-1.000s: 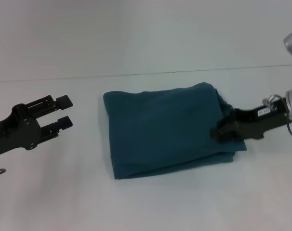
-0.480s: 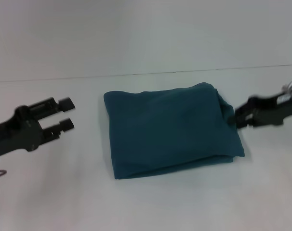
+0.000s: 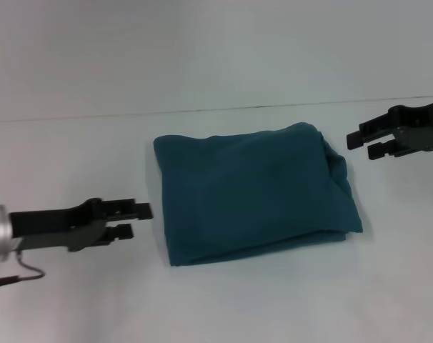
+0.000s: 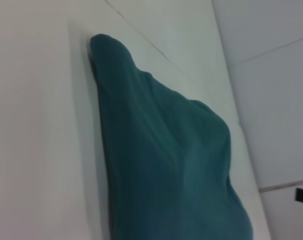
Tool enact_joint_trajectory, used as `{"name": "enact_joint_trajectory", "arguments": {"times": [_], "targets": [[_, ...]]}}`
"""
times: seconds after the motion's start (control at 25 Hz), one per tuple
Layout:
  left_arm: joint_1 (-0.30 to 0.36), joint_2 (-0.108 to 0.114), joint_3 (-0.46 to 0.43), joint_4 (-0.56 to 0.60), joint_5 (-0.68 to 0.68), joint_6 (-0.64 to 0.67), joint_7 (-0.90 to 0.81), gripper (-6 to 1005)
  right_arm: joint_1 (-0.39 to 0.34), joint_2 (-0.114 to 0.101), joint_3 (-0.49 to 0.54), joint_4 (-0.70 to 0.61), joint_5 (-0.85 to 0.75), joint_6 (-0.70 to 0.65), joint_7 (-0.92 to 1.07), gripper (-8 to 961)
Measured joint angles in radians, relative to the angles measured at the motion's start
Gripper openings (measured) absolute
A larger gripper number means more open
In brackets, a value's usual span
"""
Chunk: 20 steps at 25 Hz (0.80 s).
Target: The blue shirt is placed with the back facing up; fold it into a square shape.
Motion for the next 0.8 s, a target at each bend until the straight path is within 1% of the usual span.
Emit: {"name": "enact_joint_trajectory", "arguments": {"times": [0.04,0.16,0.24,0.36,0.4,0.48,0.6,0.72,0.8], "targets": [[-0.011,-0.005,0.004,-0.004,0.007,-0.018,-0.003,700,0.000,-0.002,0.003,0.000,0.000,0.000,0.000,332],[-0.049,-0.016,0.023,-0.020,0.044,-0.093,-0.013,702,0.001,-0.010,0.009,0.000,0.000,-0.006,0.000,588],[-0.084,-0.016,0.052,-0.049,0.076,-0.154,-0.012,703,0.000,-0.013,0.009,-0.001,0.000,-0.010,0.000,683],[-0.122,-0.016,0.086,-0.087,0.101,-0.212,-0.003,704,-0.002,-0.016,0.010,-0.001,0.000,-0.012,0.000,826],[-0.140,-0.017,0.097,-0.102,0.106,-0.238,0.000,705,-0.003,-0.017,0.011,-0.001,0.000,-0.012,0.000,830],[-0.150,-0.018,0.101,-0.107,0.107,-0.257,0.000,705,-0.004,-0.018,0.014,-0.001,0.000,-0.013,0.000,839],[-0.163,-0.020,0.103,-0.117,0.108,-0.286,-0.004,763,-0.006,-0.018,0.023,-0.002,0.000,-0.014,0.000,852],[-0.179,-0.022,0.103,-0.152,0.105,-0.320,-0.005,822,-0.008,-0.019,0.033,-0.002,0.000,-0.014,0.000,852],[-0.193,-0.021,0.104,-0.182,0.105,-0.347,-0.005,836,-0.010,-0.019,0.038,-0.002,0.000,-0.014,0.000,852]]}}
